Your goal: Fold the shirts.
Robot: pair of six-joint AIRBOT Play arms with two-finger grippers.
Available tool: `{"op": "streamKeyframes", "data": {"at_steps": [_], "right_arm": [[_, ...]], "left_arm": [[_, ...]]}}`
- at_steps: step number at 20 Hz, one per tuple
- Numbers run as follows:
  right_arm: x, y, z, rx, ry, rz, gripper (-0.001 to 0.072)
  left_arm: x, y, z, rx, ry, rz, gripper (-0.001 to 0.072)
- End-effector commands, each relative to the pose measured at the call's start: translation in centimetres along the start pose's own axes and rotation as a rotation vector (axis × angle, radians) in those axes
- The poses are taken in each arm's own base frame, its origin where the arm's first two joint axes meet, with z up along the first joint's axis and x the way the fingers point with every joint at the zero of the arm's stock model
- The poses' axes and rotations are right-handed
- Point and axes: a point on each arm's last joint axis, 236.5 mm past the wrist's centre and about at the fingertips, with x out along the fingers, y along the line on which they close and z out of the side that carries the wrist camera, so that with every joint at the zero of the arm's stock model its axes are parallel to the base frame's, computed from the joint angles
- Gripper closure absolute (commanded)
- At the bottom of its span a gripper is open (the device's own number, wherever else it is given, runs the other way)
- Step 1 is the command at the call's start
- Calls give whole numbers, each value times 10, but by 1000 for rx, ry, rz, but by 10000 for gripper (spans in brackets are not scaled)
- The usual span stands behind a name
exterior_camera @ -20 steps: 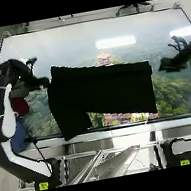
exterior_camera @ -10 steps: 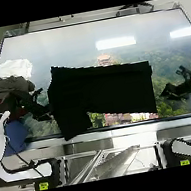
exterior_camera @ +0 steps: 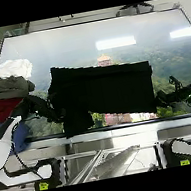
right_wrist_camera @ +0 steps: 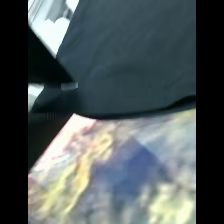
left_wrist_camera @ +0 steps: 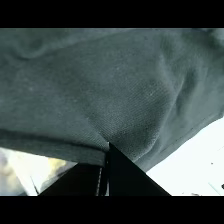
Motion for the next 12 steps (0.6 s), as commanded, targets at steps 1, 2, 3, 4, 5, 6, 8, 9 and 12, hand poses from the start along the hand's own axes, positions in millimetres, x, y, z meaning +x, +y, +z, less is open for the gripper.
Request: {"op": "streamKeyframes", "data": {"at_steps": [1,2,3,4,5,6,8,9,12], "right_arm": [[7,23,-9,-56,41,66,661],[3,27,-8,-67,38,71,693],[-5,31,-3,-84,21,71,694],[-17,33,6,-105,-12,61,694],[-33,34,16,-108,-53,41,693],[-51,31,26,-107,-96,7,694],[-83,29,42,-109,-163,-26,694],[-91,32,47,-113,-183,-18,694],[-106,45,65,-152,-244,-2,694]], "left_arm": [[-20,-18,8,50,-50,-12,694],[-31,-24,11,71,-71,-9,695],[-42,-30,13,95,-89,-8,694],[-53,-38,14,118,-101,-8,695],[-65,-45,14,143,-124,-3,695],[-78,-50,15,155,-153,1,695],[-102,-58,17,169,-218,11,695],[-111,-62,13,181,-226,12,695],[-133,-73,14,226,-281,27,694]]}}
